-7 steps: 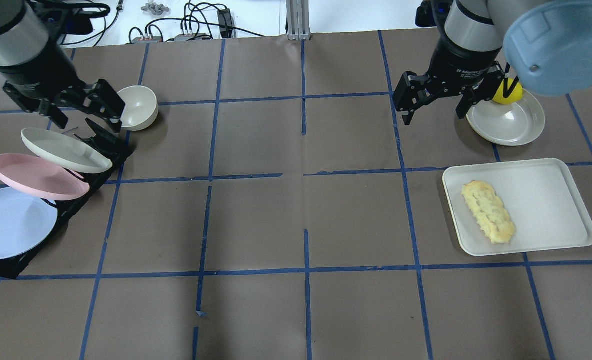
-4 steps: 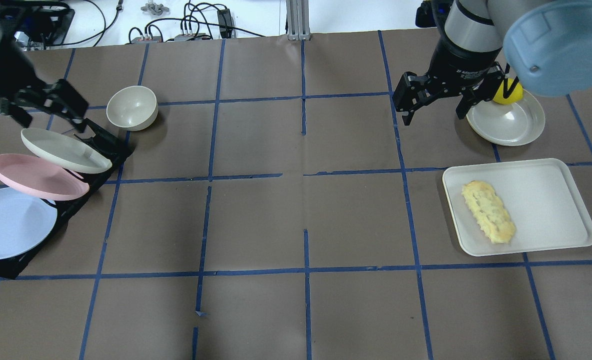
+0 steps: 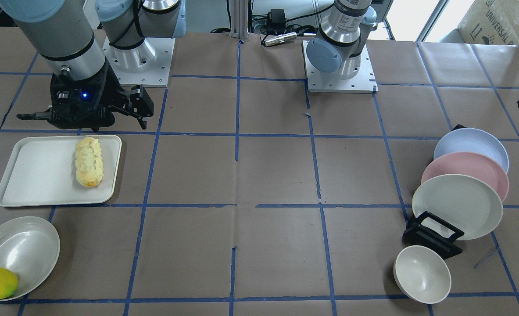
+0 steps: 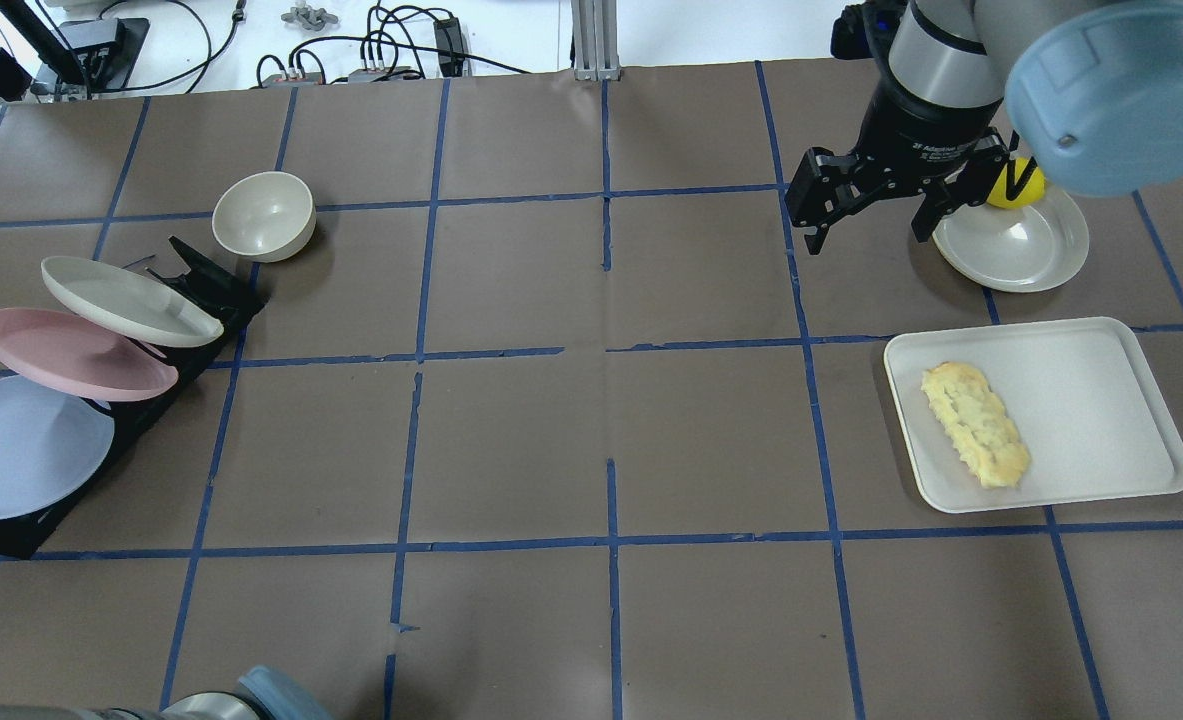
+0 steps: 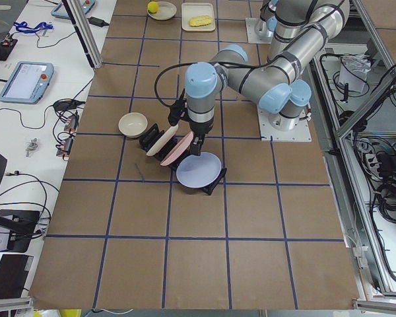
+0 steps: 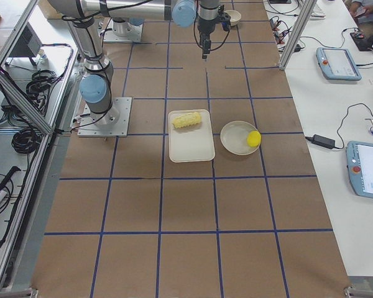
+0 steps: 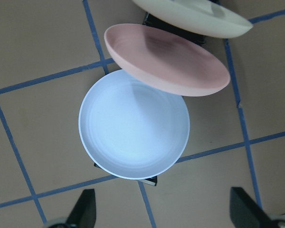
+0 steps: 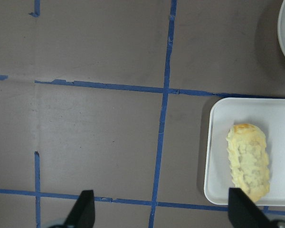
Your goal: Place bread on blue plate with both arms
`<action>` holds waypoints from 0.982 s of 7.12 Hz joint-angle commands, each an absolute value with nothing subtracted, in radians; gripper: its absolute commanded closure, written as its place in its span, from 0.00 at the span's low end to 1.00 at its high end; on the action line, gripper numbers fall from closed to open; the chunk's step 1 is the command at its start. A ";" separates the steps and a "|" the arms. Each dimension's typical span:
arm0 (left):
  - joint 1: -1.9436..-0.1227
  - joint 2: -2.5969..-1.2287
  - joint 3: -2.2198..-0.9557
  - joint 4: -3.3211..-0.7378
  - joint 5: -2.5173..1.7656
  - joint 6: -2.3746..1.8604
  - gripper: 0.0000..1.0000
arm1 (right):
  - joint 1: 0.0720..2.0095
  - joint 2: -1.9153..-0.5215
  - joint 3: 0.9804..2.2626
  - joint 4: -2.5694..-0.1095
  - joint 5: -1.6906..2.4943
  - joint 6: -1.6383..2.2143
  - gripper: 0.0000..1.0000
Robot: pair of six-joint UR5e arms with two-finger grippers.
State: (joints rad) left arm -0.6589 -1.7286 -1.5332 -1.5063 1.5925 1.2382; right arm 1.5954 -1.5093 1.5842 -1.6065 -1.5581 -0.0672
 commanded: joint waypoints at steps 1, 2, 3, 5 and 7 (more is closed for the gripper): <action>-0.585 -1.926 -1.415 -1.505 1.575 1.356 0.02 | 1.595 -1.514 1.606 -1.609 -1.557 -0.061 0.00; -0.586 -1.977 -1.404 -1.505 1.565 1.368 0.02 | 1.595 -1.513 1.606 -1.611 -1.557 -0.067 0.00; -0.587 -2.021 -1.390 -1.508 1.556 1.368 0.02 | 1.595 -1.509 1.606 -1.612 -1.555 -0.067 0.00; -0.598 -2.066 -1.406 -1.509 1.514 1.323 0.02 | 1.594 -1.514 1.606 -1.611 -1.557 -0.068 0.00; -0.617 -2.100 -1.408 -1.511 1.516 1.249 0.03 | 1.594 -1.514 1.608 -1.611 -1.559 -0.068 0.00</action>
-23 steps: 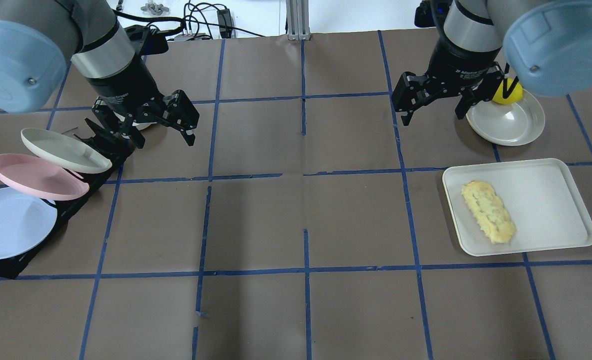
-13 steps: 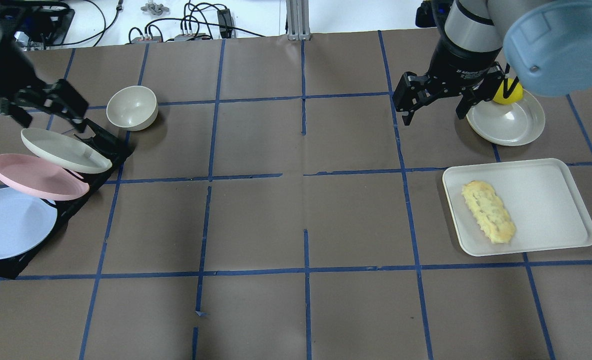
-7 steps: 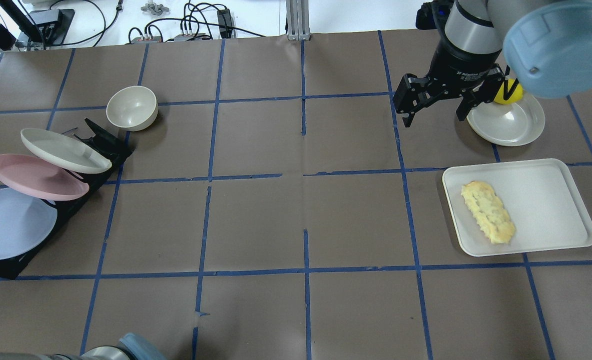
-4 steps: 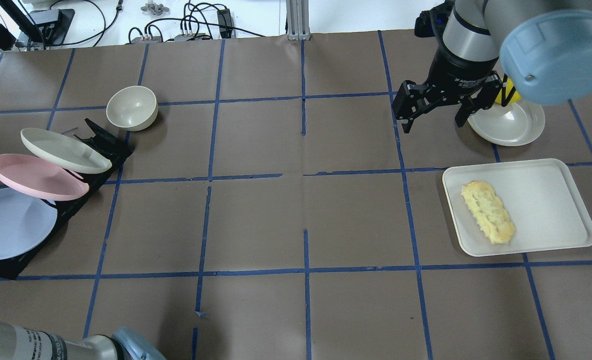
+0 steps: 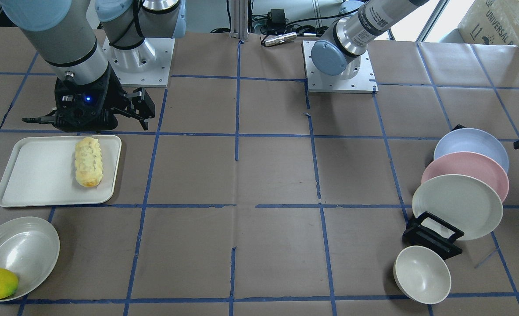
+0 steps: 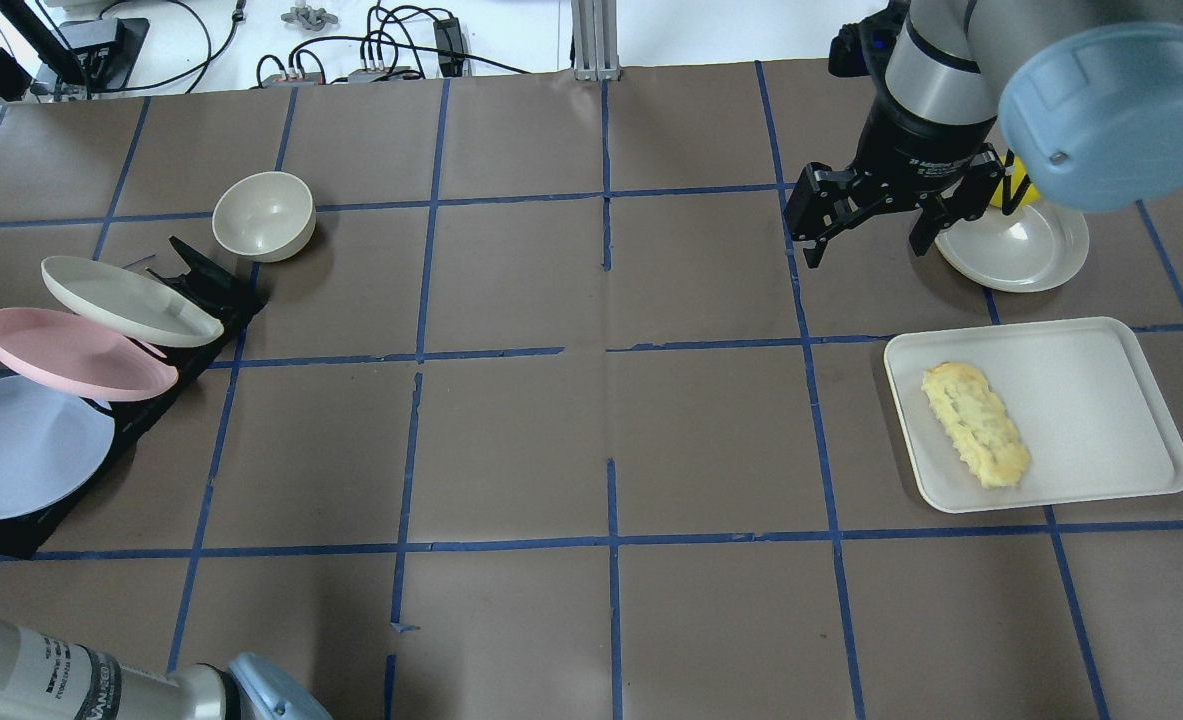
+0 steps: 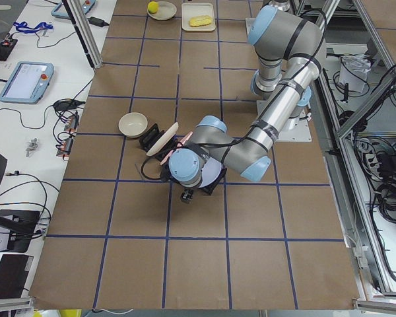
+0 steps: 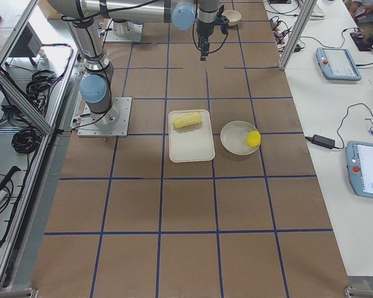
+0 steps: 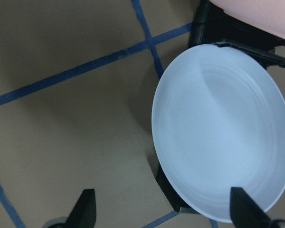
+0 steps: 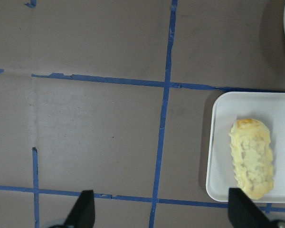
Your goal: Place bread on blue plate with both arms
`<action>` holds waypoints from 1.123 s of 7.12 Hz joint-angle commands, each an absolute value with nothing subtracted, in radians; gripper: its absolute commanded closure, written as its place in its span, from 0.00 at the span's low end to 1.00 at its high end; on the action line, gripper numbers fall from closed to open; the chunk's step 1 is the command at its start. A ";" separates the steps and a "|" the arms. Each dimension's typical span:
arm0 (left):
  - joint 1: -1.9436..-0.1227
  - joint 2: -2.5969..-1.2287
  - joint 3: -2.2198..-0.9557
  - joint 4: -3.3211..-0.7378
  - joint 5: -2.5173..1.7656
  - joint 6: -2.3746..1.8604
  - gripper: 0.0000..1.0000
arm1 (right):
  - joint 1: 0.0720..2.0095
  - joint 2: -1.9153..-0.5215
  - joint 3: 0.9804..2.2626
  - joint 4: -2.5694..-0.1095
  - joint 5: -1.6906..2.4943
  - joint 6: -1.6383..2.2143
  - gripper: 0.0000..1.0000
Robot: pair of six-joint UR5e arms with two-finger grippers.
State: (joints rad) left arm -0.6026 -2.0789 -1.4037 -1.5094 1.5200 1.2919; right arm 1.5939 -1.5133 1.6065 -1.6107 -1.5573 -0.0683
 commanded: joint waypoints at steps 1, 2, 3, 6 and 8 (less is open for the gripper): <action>-0.633 -2.118 -1.416 -1.509 1.520 1.232 0.06 | 1.594 -1.514 1.608 -1.611 -1.560 -0.067 0.00; -0.635 -2.132 -1.416 -1.508 1.520 1.227 0.07 | 1.594 -1.514 1.609 -1.611 -1.560 -0.067 0.00; -0.635 -2.135 -1.420 -1.506 1.519 1.224 0.07 | 1.594 -1.513 1.609 -1.611 -1.560 -0.066 0.00; -0.635 -2.155 -1.425 -1.497 1.522 1.206 0.18 | 1.592 -1.513 1.623 -1.621 -1.560 -0.066 0.00; -0.637 -2.154 -1.414 -1.496 1.587 1.200 0.51 | 1.594 -1.509 1.623 -1.631 -1.560 -0.066 0.00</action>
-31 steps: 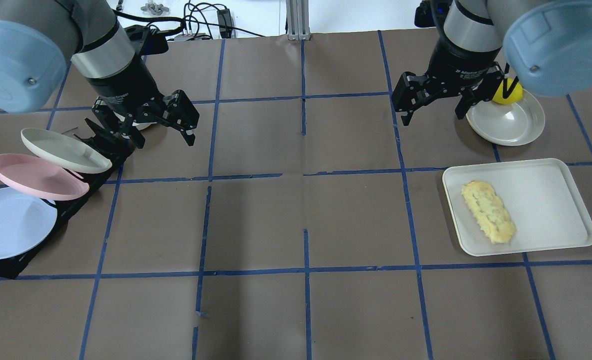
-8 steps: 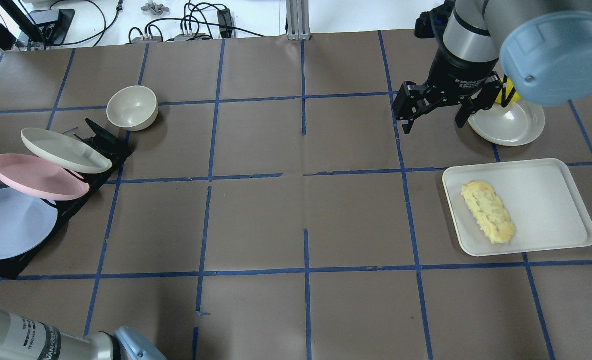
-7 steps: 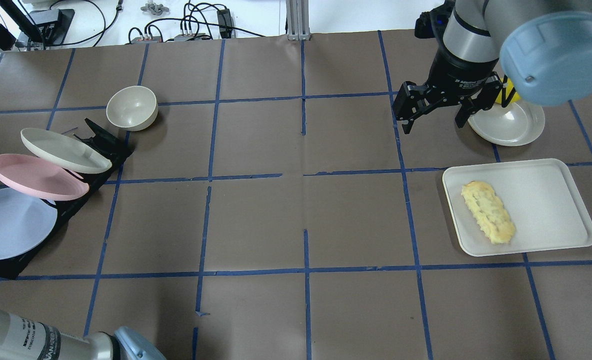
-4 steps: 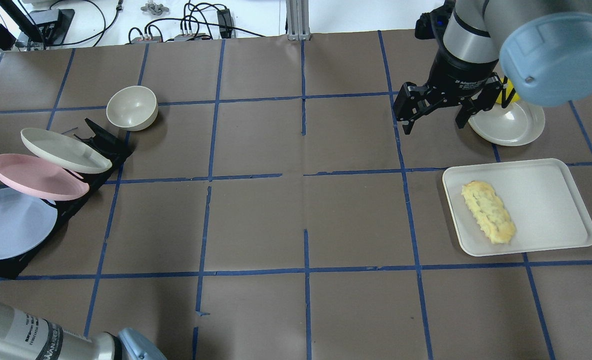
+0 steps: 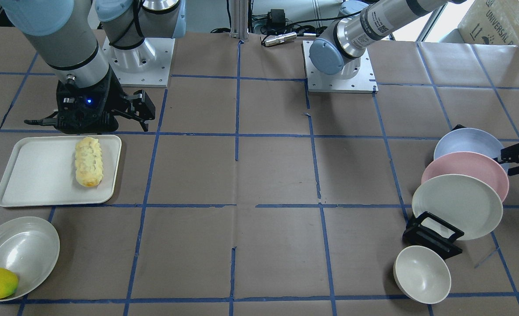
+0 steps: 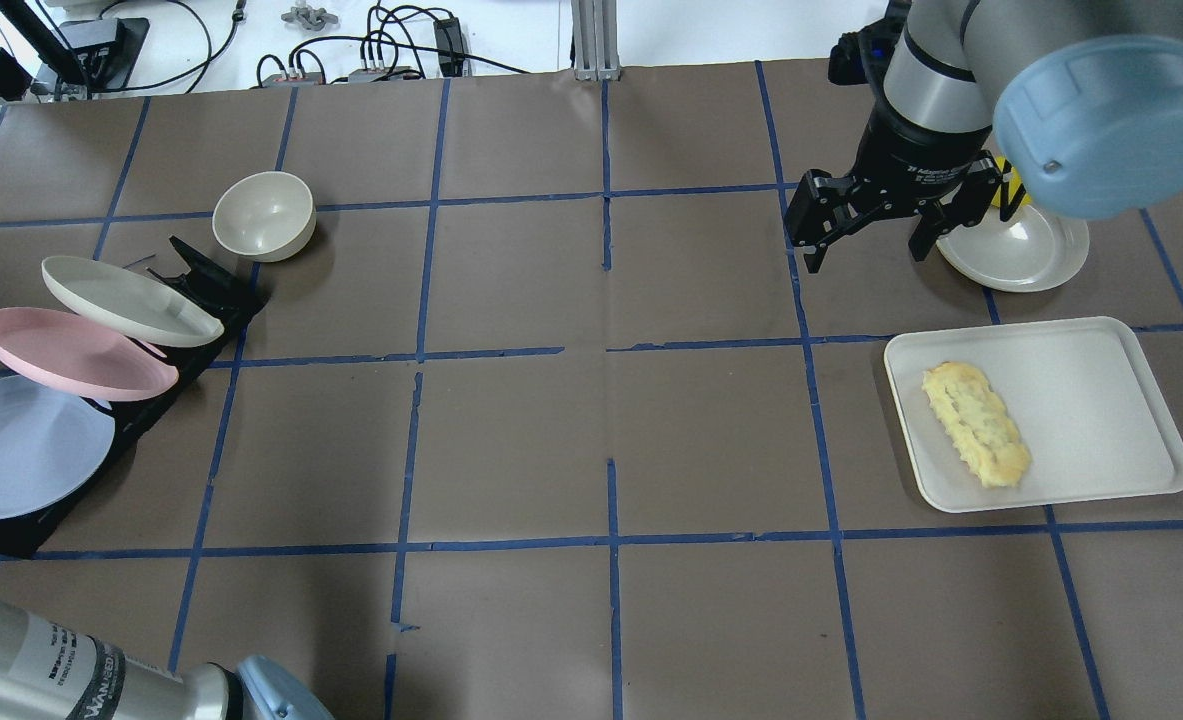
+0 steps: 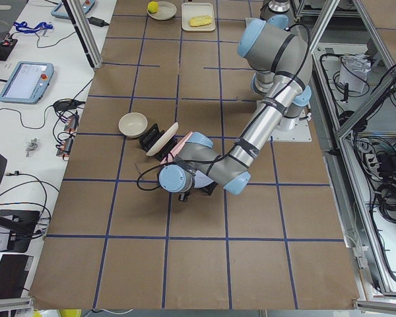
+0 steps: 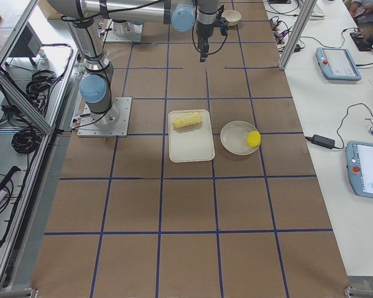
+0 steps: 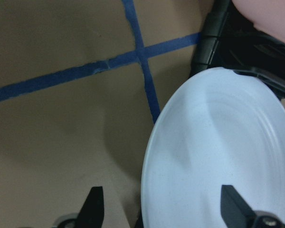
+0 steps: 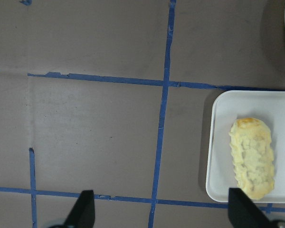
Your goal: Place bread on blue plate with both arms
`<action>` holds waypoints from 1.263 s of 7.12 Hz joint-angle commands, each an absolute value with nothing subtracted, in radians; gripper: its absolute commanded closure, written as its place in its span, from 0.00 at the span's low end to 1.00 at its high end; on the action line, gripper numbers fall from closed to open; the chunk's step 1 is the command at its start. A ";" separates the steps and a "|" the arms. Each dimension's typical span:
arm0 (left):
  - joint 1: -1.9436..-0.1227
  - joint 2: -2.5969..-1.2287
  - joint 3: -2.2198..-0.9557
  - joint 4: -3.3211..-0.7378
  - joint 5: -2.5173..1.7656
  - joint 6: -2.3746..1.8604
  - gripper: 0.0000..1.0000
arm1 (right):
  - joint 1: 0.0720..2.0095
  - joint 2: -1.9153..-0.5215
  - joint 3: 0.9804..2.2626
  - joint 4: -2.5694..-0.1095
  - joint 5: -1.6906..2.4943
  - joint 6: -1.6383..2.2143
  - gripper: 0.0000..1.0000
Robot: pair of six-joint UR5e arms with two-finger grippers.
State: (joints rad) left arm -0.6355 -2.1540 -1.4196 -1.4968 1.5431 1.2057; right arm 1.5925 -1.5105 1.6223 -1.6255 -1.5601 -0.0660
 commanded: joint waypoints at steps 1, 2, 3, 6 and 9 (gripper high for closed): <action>-0.637 -2.155 -1.416 -1.497 1.589 1.200 0.56 | 1.592 -1.509 1.623 -1.631 -1.560 -0.066 0.00; -0.637 -2.155 -1.419 -1.499 1.591 1.198 0.67 | 1.592 -1.509 1.624 -1.629 -1.560 -0.066 0.00; -0.637 -2.154 -1.413 -1.502 1.592 1.197 0.82 | 1.592 -1.509 1.624 -1.628 -1.560 -0.066 0.00; -0.637 -2.145 -1.396 -1.513 1.592 1.180 0.95 | 1.592 -1.511 1.629 -1.629 -1.560 -0.066 0.00; -0.638 -2.087 -1.368 -1.514 1.671 1.183 0.95 | 1.592 -1.509 1.629 -1.631 -1.560 -0.066 0.00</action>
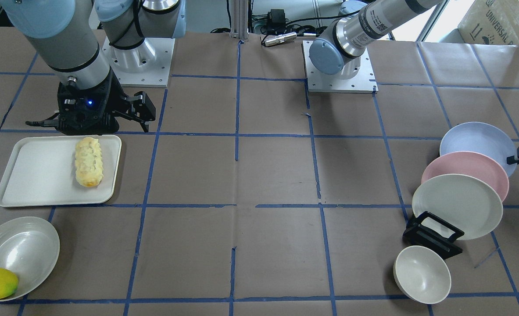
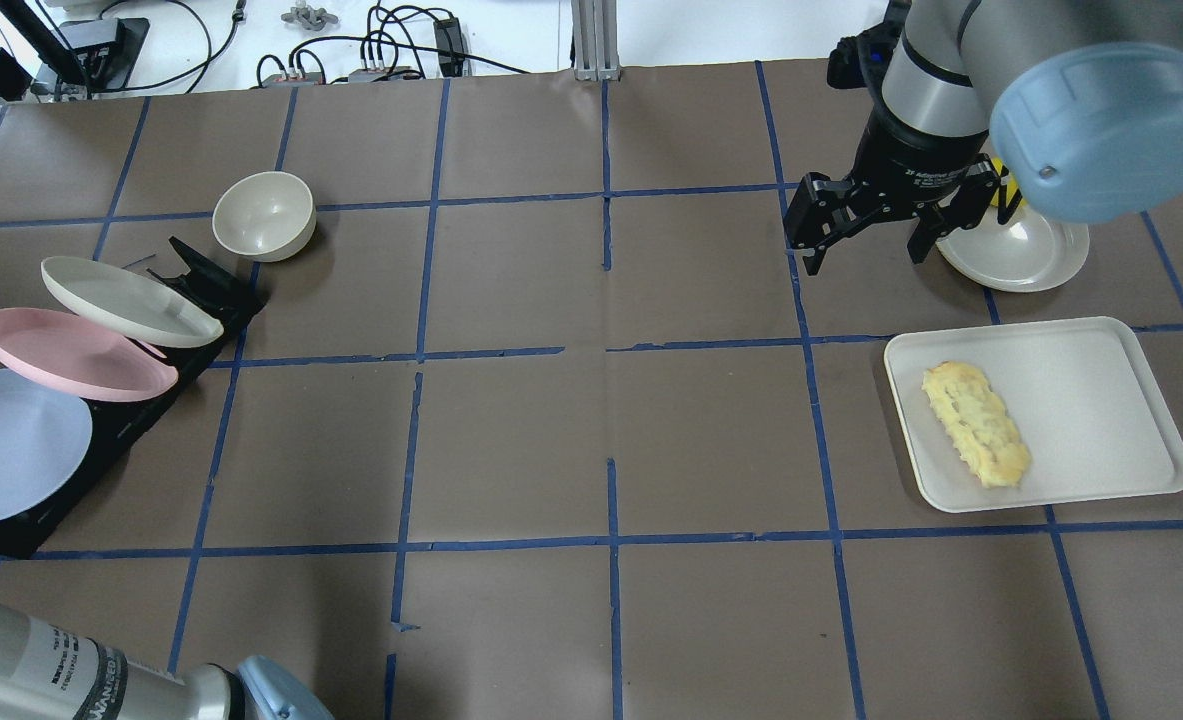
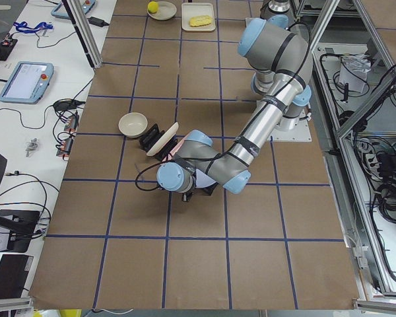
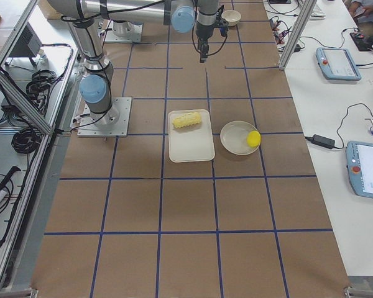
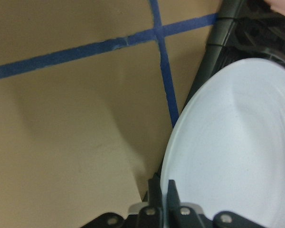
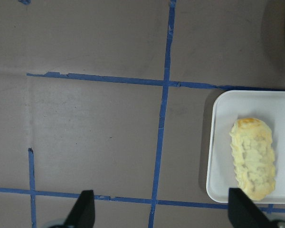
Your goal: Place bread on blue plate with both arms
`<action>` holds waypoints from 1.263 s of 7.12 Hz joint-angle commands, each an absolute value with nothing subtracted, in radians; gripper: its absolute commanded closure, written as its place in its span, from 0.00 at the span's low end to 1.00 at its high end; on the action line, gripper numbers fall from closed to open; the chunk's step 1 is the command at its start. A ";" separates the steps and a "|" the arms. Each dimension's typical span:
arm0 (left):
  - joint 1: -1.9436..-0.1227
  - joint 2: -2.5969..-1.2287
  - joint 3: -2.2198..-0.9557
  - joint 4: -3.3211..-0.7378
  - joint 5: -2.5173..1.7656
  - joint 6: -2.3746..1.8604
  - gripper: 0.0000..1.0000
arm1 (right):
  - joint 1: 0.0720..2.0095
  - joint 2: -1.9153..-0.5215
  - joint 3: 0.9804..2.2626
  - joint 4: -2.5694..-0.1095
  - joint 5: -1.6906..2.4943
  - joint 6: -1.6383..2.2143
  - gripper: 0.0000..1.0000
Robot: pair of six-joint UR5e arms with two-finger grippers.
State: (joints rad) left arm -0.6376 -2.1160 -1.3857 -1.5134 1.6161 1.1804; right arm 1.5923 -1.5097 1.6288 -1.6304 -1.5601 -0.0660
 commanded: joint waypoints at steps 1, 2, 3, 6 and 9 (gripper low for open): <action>-0.637 -2.044 -1.350 -1.523 1.708 1.181 0.95 | 1.594 -1.509 1.629 -1.631 -1.560 -0.066 0.00; -0.637 -2.001 -1.345 -1.555 1.742 1.181 0.95 | 1.594 -1.511 1.629 -1.631 -1.560 -0.066 0.00; -0.638 -1.947 -1.347 -1.572 1.803 1.181 0.95 | 1.592 -1.511 1.629 -1.631 -1.560 -0.066 0.00; -0.678 -1.771 -1.367 -1.722 1.867 1.091 0.95 | 1.592 -1.513 1.628 -1.631 -1.560 -0.066 0.00; -0.990 -1.753 -1.370 -1.801 1.718 0.793 0.94 | 1.592 -1.514 1.628 -1.631 -1.562 -0.067 0.00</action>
